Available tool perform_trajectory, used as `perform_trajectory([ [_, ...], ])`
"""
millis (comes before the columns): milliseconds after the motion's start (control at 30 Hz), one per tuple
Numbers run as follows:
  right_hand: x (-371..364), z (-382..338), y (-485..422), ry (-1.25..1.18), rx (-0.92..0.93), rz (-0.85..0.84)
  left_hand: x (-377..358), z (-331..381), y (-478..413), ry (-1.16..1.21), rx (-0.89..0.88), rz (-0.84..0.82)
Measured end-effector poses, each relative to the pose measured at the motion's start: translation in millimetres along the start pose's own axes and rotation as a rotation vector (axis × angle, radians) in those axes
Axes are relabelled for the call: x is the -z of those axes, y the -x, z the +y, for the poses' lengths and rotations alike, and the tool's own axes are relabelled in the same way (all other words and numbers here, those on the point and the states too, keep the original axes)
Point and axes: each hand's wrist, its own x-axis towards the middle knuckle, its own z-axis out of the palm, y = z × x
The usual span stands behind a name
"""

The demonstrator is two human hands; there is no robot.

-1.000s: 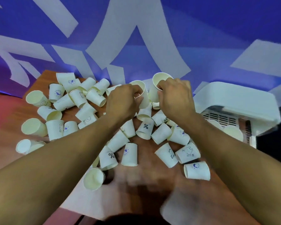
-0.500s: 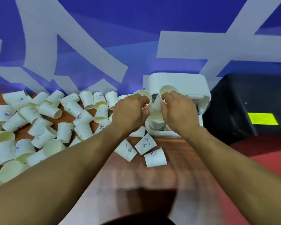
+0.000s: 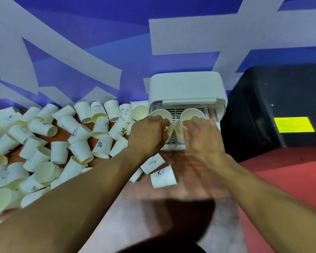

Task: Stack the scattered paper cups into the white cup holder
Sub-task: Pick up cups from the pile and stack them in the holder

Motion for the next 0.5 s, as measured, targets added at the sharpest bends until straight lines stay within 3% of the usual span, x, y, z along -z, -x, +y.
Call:
perform_trajectory([
  [267, -25, 0, 4, -0.036, 0.046, -0.106, -23, -8, -1, 0.071, 0.065, -0.13],
  [500, -37, 0, 5, -0.04, 0.076, -0.178, -40, -18, -6, 0.065, 0.062, -0.108],
])
